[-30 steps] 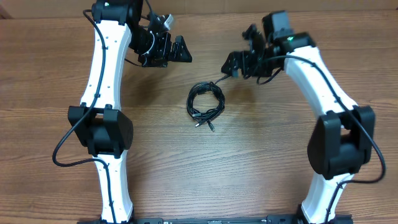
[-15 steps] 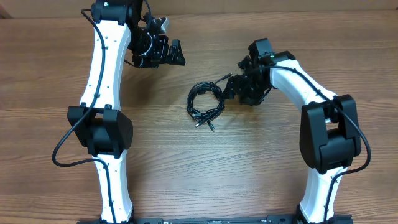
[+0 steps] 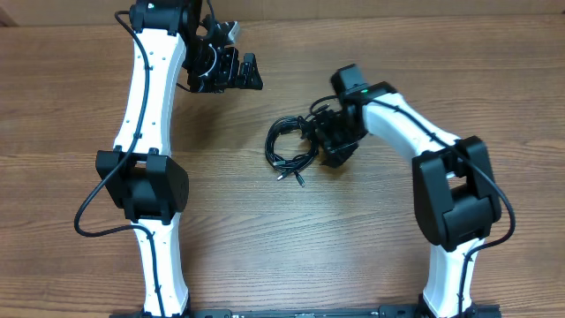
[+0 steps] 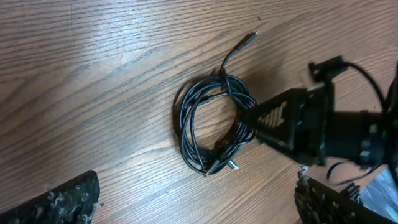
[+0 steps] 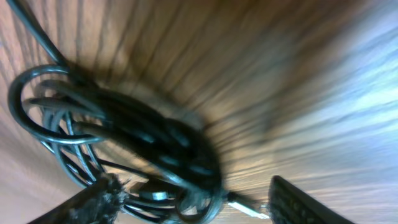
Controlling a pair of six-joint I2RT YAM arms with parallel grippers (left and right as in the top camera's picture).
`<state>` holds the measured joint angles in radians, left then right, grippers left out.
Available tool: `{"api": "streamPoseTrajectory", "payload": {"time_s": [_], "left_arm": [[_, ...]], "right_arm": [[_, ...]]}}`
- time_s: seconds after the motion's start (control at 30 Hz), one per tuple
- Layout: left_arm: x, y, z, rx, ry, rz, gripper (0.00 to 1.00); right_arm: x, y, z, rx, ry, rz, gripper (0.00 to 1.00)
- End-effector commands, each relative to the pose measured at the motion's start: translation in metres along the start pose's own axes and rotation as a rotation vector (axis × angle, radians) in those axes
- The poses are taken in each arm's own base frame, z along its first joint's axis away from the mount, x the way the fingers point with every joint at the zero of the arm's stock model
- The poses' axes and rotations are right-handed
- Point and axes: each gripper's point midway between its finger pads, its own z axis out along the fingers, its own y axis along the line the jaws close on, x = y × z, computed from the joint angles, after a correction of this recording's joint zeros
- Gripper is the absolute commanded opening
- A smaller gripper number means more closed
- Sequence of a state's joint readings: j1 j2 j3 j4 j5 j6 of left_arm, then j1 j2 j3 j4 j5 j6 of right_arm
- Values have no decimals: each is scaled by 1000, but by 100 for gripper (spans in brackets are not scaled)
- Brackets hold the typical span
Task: Untangle cables
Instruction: 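Lower the right gripper onto the cable bundle and grasp it, then lift the cable bundle with the right gripper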
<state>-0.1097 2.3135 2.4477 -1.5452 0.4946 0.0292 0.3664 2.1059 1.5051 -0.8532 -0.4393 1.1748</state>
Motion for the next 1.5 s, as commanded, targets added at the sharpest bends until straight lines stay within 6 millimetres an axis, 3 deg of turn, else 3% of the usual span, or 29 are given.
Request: {"api": "streamPoseTrajectory", "payload": {"time_s": [0.0, 0.1, 0.17, 0.23, 0.3, 0.33, 0.47, 0.6, 0.7, 0.83, 0.97, 1.17, 1.3, 1.33, 1.37, 1.4, 1.47], "left_arm": [[-4, -1, -2, -8, -14, 4, 100], [-2, -1, -2, -8, -7, 3, 100], [0, 0, -2, -11, 1, 4, 100], [2, 2, -2, -27, 8, 0, 100], [3, 4, -2, -34, 13, -2, 100], [4, 4, -2, -34, 16, -4, 100], [5, 4, -2, -34, 22, -6, 100], [5, 4, -2, -35, 23, 16, 100], [6, 10, -3, -70, 27, 17, 100], [7, 15, -3, -103, 29, 19, 100], [6, 15, -3, -102, 29, 19, 100], [5, 15, -3, -101, 24, 21, 100], [8, 15, -3, -100, 34, 18, 100], [9, 15, -3, -100, 38, 23, 100], [9, 15, -3, -100, 41, 25, 100], [10, 15, -3, -100, 42, 25, 100], [10, 15, -3, -100, 42, 24, 100]], "right_arm": [[11, 5, 6, -1, -20, 93, 68], [16, 10, 10, -6, -46, 62, 41], [18, 11, 12, -7, -53, 50, 28], [17, 12, 12, -7, -54, 50, 19], [16, 11, 12, -6, -62, 50, 18], [15, 11, 12, -4, -69, 50, 6], [11, 10, 11, 1, -90, 40, 4], [14, 31, -1, -60, -94, -69, 4], [13, 59, -36, -135, -186, -221, 4], [22, 95, -111, -248, -369, -470, 4], [45, 107, -177, -322, -491, -678, 4], [77, 99, -230, -324, -610, -982, 4], [81, 89, -235, -231, -654, -1229, 4], [79, 85, -233, -201, -653, -1263, 13], [75, 81, -231, -162, -656, -1273, 40], [71, 76, -230, -132, -663, -1261, 100], [61, 68, -228, -67, -681, -1237, 100]]}}
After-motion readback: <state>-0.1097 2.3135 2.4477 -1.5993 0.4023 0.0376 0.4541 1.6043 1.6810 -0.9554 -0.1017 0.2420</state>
